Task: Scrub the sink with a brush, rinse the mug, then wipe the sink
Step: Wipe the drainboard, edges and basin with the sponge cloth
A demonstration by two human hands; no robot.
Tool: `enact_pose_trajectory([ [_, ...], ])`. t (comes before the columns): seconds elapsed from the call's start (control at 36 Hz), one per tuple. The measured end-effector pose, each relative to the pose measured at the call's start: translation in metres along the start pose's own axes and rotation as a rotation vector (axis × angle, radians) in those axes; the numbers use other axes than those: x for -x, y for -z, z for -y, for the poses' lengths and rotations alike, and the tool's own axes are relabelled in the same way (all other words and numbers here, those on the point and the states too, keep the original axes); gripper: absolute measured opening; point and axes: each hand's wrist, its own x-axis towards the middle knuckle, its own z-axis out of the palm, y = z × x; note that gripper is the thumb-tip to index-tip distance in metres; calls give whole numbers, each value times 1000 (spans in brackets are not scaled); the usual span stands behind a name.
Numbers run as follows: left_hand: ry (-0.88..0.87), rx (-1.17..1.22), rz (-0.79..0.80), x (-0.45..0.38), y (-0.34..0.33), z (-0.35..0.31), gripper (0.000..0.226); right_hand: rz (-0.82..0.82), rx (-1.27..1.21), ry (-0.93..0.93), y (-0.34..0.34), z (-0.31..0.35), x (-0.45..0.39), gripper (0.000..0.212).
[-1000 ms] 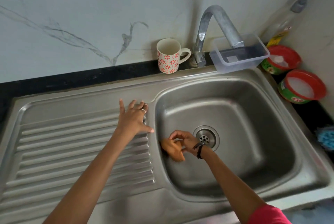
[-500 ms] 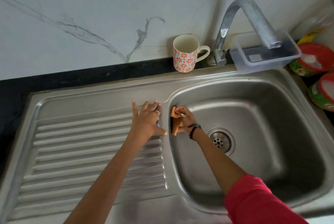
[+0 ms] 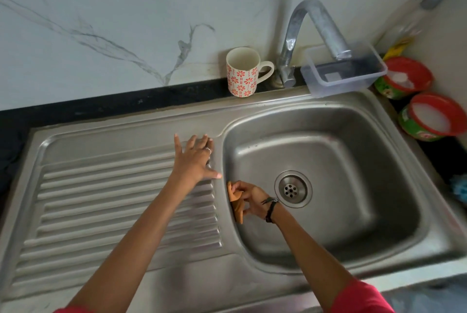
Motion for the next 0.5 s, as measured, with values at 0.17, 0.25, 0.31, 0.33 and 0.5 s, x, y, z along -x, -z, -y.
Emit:
enact_pose_trajectory([
  [0.17, -39, 51, -70, 25, -15, -10, 81, 64, 42, -89, 2, -14, 24, 33],
  [0.25, -61, 71, -10, 44, -27, -20, 92, 114, 118, -117, 4, -20, 36, 31],
  [0.31, -71, 93, 31, 59, -36, -26, 101, 136, 174, -145, 6, -23, 43, 29],
  [0.33, -77, 105, 51, 67, -41, -29, 105, 148, 218, -165, 7, -24, 46, 29],
  [0.5, -73, 178, 144, 96, -55, -45, 124, 255, 591, -241, 15, -24, 68, 32],
])
